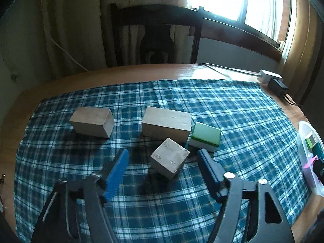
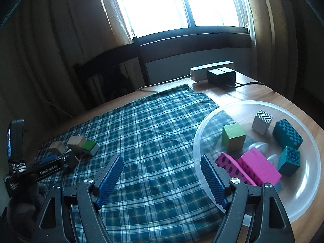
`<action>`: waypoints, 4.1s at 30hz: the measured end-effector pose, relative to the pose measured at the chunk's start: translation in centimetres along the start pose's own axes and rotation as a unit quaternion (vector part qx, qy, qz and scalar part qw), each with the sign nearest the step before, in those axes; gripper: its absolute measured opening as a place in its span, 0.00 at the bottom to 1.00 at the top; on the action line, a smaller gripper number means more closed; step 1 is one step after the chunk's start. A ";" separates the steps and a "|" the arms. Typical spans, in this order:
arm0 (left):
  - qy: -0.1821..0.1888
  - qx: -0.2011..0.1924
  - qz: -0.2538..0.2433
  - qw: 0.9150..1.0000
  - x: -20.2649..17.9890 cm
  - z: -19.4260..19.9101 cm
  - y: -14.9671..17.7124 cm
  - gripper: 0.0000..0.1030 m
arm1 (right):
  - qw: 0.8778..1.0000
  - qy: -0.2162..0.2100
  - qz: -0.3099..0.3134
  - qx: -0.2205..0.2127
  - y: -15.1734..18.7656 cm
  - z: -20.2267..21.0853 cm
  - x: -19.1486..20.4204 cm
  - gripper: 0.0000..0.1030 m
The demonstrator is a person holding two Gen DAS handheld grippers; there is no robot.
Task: Organize rigid objects
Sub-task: 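Grasp the weathered wooden cube with the left gripper while the right returns over the cloth, then grasp the green-topped block with the right gripper while the left holds the wooden cube, then carry the green-topped block into the clear bowl and open the right gripper while the left holds the wooden cube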
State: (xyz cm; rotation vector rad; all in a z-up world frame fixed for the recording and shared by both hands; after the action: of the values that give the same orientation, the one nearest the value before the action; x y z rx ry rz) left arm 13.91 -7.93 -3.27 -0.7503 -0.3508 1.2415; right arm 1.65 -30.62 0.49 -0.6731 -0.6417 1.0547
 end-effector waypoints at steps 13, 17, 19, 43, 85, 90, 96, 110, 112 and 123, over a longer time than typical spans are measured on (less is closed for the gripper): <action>0.019 0.000 0.009 1.000 -0.2 0.2 0.2 0.41 | 0.998 -0.038 0.028 0.035 0.9 -0.4 3.1 0.80; 0.009 -0.015 0.023 1.000 0.7 1.9 -0.2 0.41 | 0.996 -0.050 0.054 0.041 0.7 -0.6 5.0 0.80; 0.000 -0.022 0.029 0.999 1.3 3.0 -0.5 0.41 | 0.995 -0.059 0.063 0.047 0.7 -0.9 5.8 0.80; -0.058 -0.064 0.066 0.994 4.8 8.8 1.1 0.41 | 0.978 -0.079 0.148 0.122 0.5 -9.1 15.4 0.72; -0.044 -0.047 0.061 0.996 4.3 7.9 1.6 0.41 | 0.986 -0.074 0.109 0.107 0.8 -8.6 13.8 0.47; -0.041 -0.046 0.053 0.997 3.7 7.8 1.7 0.41 | 0.988 -0.077 0.098 0.093 0.7 -6.9 12.1 0.47; -0.035 -0.046 0.043 0.997 2.9 7.8 1.8 0.41 | 0.990 -0.078 0.089 0.076 0.5 -4.8 11.2 0.47; -0.027 -0.038 0.025 0.999 1.6 7.4 2.2 0.41 | 0.995 -0.064 0.060 0.051 1.0 -1.9 7.9 0.47; -0.026 -0.037 0.024 0.999 1.4 7.3 2.3 0.41 | 0.996 -0.059 0.059 0.043 0.8 -1.6 7.4 0.47; -0.023 -0.031 0.019 0.999 0.7 6.8 2.6 0.41 | 0.999 -0.026 0.027 0.016 0.1 0.3 2.4 0.47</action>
State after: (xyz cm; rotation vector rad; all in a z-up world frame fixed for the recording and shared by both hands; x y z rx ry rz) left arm 8.08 -4.72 -0.27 -0.7861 -0.4157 1.2896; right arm 2.21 -28.33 1.02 -0.6395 -0.6544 1.1328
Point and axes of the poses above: each gripper's, at about its wrist camera, not at the fingertips, and z roughly against the way its jaws point, x to its left, y to its underside, the point moved 8 cm from there along -z, roughly the way its jaws point, and after that the axes turned 8 degrees about y, right-handed, at the moved point
